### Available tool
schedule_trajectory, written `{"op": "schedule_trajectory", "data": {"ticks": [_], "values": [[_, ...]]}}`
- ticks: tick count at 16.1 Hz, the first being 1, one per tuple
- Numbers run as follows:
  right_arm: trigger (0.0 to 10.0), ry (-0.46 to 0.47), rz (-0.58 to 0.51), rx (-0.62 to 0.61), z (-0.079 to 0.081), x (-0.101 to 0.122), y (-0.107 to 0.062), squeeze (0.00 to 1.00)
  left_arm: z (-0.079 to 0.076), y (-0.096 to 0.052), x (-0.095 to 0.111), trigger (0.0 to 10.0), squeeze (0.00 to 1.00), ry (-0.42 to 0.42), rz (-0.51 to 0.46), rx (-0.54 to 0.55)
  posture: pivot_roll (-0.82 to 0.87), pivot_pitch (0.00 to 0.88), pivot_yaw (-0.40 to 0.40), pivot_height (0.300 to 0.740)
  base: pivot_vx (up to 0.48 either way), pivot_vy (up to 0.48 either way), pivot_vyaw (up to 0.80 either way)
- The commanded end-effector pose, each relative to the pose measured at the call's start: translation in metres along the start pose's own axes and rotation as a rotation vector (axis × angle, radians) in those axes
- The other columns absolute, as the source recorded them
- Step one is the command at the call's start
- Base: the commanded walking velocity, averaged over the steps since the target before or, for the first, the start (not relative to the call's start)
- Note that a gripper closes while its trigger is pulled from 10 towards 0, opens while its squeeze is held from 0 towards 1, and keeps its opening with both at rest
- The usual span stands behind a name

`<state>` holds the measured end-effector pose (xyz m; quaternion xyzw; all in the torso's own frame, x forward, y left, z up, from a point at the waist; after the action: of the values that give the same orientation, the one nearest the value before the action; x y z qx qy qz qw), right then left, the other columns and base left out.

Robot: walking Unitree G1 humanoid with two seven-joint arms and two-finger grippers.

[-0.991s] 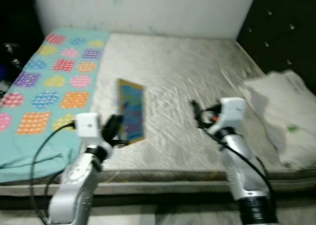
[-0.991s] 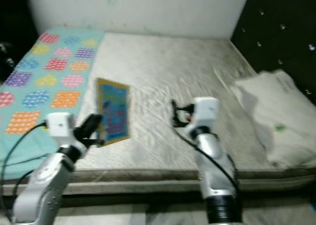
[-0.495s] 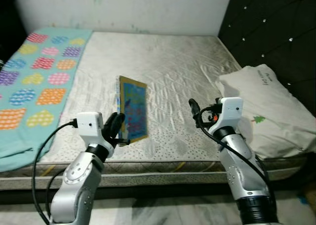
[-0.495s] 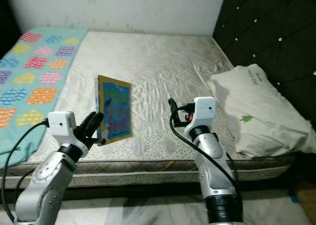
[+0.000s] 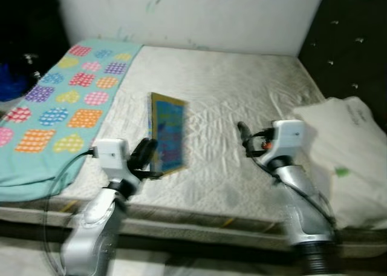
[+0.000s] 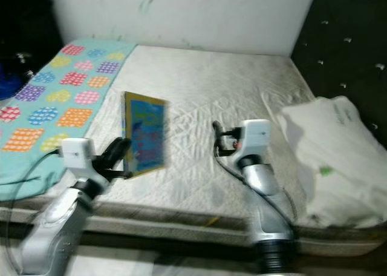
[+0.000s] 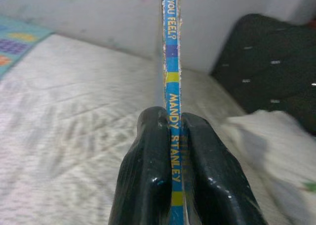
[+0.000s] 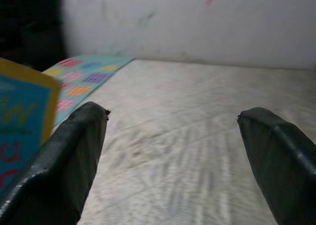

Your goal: Clean up the room

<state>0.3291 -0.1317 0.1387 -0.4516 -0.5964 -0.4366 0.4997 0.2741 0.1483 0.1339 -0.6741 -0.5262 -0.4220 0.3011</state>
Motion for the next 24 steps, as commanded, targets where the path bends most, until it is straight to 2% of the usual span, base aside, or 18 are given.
{"op": "schedule_trajectory", "data": {"ticks": [1,4,6,10,14,24], "values": [[10.0,-0.014,0.003,-0.02,-0.0084,-0.0008,-0.0017,0.0,-0.0093,0.0031,0.0062,10.0,0.0,-0.001,-0.035,-0.041,-0.01,0.034,-0.057,0.74,0.334,0.0,0.0],[10.0,-0.018,0.004,-0.024,-0.0097,-0.0015,-0.0022,0.0,-0.0091,0.0031,0.006,10.0,0.0,-0.003,-0.034,-0.04,-0.01,0.036,-0.057,0.74,0.325,0.0,0.0],[10.0,-0.02,0.005,-0.025,-0.0099,-0.0018,-0.0021,0.0,-0.0071,0.0042,0.0063,10.0,0.0,-0.001,-0.044,0.002,-0.01,0.038,-0.056,0.74,0.0,0.0,0.0],[10.0,-0.021,0.009,-0.029,-0.0112,-0.0028,-0.0022,0.0,-0.0074,0.0046,0.0055,10.0,0.0,-0.006,-0.039,-0.005,-0.01,0.038,-0.055,0.74,0.0,0.0,0.0],[10.0,-0.021,0.013,-0.029,-0.0115,-0.0034,-0.0024,0.0,-0.0092,0.0049,0.0052,10.0,0.0,-0.016,-0.035,-0.016,-0.01,0.038,-0.056,0.74,0.0,-0.354,-0.45],[10.0,-0.026,0.013,-0.03,-0.0124,-0.0034,-0.0019,0.0,-0.0101,0.0056,0.0048,10.0,0.0,-0.016,-0.032,-0.021,-0.01,0.037,-0.058,0.74,0.0,-0.367,0.0]]}}
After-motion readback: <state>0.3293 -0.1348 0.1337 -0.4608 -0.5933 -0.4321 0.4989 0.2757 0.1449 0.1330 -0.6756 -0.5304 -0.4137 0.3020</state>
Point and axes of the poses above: a point about 5 cm out from each wrist's last joint towards the gripper, its own y axis pointing out of the wrist towards the gripper, its own x axis along the axis of the wrist's last joint, z = x × y, the point moved 1 cm from there along y, pointing out of the wrist towards the gripper, and after that the axes turned 12 degrees about -y, right-handed, at the moved point
